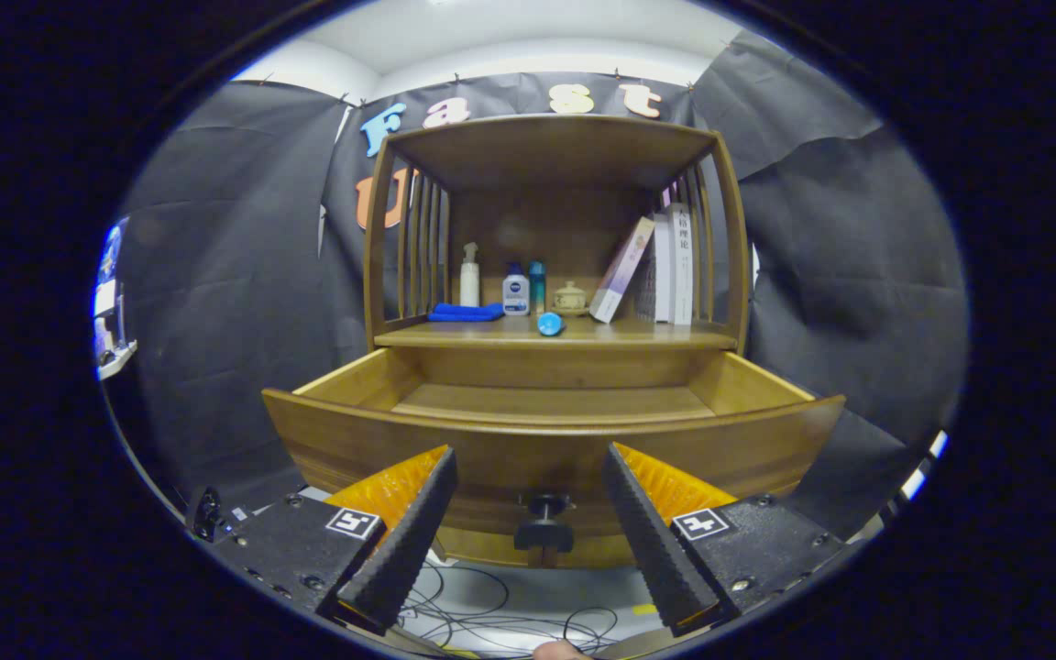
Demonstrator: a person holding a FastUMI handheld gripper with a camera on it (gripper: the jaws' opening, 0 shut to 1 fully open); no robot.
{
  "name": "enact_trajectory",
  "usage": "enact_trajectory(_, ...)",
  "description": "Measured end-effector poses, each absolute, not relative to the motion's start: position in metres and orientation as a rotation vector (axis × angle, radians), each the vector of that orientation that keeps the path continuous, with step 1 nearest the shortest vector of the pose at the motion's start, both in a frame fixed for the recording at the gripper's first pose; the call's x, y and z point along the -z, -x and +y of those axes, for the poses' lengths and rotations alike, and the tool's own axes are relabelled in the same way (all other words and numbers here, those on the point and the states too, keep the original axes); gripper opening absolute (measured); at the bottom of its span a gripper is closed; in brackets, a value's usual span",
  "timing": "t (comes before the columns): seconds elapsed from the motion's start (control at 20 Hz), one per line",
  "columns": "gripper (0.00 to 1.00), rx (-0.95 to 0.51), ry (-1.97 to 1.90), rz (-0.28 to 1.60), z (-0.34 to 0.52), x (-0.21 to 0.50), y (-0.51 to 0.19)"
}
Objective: Pull open the drawer, take out the items inside it, and place them on the countertop above the cabinet.
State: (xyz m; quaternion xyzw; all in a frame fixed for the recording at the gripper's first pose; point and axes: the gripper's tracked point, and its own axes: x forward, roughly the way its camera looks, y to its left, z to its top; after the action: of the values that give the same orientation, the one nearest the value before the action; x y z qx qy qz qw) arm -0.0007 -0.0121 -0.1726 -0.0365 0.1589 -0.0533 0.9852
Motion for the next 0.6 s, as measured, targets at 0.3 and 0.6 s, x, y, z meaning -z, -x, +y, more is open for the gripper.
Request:
enact_trajectory(0.3,1.0,0.147,0.08,0.287,-0.027,0.204,-0.005)
enact_trajectory(0.6,1.0,0.156,0.065,0.293,-0.032,0.214,-0.015)
